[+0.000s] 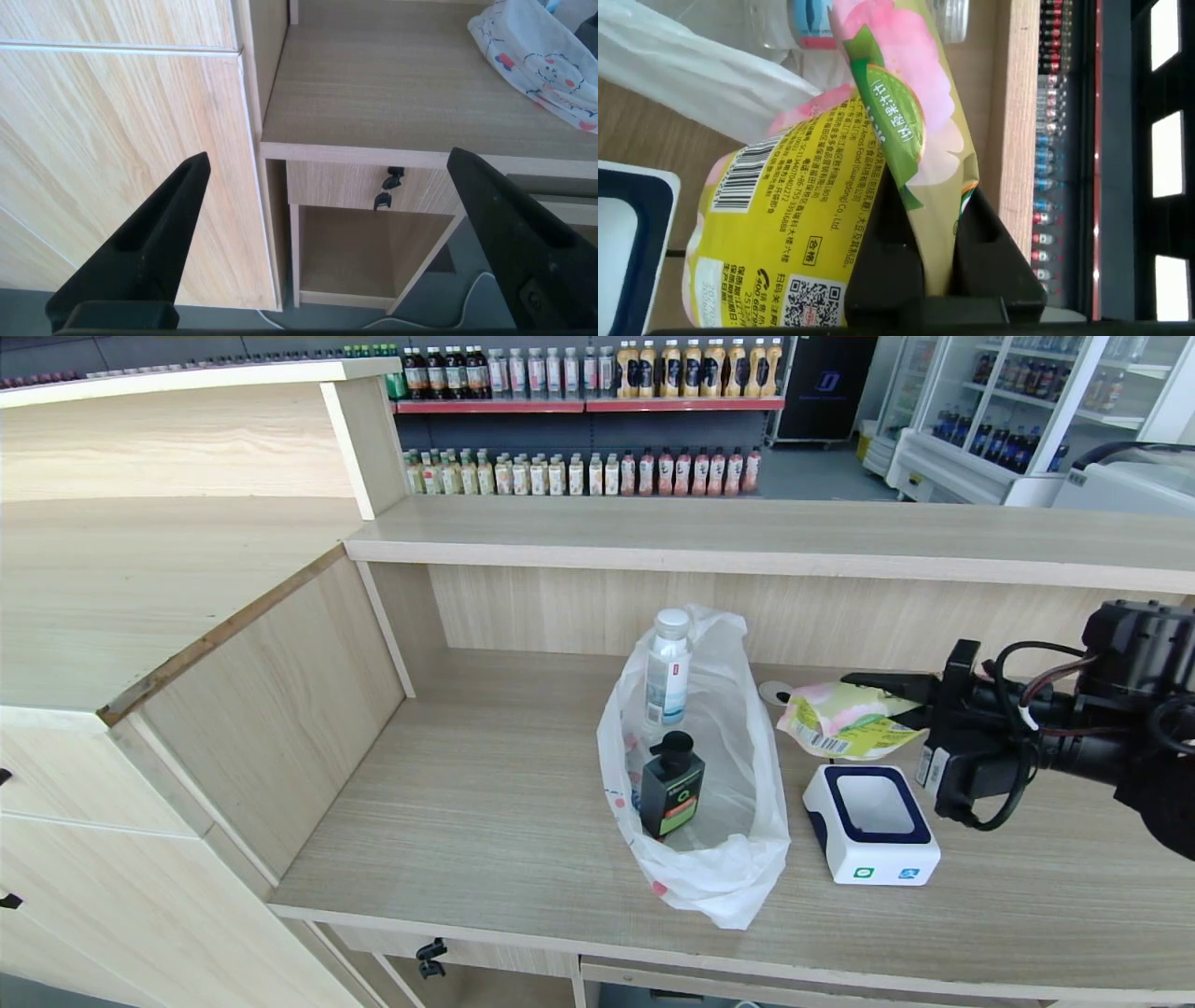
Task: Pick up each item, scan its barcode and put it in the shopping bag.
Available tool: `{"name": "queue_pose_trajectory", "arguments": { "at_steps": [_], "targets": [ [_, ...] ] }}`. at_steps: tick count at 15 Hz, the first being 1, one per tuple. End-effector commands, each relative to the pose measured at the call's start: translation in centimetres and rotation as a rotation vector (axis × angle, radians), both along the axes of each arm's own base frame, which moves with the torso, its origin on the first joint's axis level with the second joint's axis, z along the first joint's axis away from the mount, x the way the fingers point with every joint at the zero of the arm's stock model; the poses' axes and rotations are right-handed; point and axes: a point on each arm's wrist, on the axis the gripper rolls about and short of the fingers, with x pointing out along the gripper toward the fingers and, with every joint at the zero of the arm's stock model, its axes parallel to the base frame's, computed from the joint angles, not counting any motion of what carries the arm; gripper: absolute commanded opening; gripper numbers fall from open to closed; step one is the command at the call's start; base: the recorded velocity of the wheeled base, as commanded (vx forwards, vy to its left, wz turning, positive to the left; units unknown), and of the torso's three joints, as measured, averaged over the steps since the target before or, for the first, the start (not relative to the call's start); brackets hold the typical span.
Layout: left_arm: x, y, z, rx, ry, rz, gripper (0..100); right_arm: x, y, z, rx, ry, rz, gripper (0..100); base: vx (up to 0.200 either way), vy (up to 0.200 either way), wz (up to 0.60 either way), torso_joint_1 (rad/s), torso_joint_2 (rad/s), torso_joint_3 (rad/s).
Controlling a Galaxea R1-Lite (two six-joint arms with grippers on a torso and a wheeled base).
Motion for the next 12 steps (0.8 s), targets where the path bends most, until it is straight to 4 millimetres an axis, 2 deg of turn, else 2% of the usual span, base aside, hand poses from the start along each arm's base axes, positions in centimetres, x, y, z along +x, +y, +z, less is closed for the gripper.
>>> {"name": "queue_pose_trajectory", "arguments": {
  "at_steps": [1, 3, 5, 8, 12],
  "targets": [
    [0.0, 0.0, 0.0, 0.000, 0.001, 0.000, 100, -5.8, -0.6, 5.9, 0.186, 0.071, -0.134, 0, 0.000, 0.000, 0.00, 0.000, 0.00, 0.000],
    [0.0, 0.0, 0.0, 0.000, 0.001, 0.000, 100, -9.2, -2.7, 7.9, 0.456, 0.208, -0.321, 0, 0.000, 0.000, 0.00, 0.000, 0.00, 0.000],
    [0.0, 0.0, 0.0, 0.000, 0.001, 0.000, 100, -11.2, -4.8, 7.9, 0.735, 0.345, -0.499, 0, 0.000, 0.000, 0.00, 0.000, 0.00, 0.000],
    [0.0, 0.0, 0.0, 0.000, 0.001, 0.000, 100, -12.5, -7.2, 6.8, 1.096, 0.477, -0.678, 0, 0.000, 0.000, 0.00, 0.000, 0.00, 0.000],
    [0.0, 0.0, 0.0, 0.000, 0.001, 0.000, 100, -13.3, -8.1, 6.3, 1.340, 0.479, -0.803, 0, 0.000, 0.000, 0.00, 0.000, 0.00, 0.000]
  ]
}}
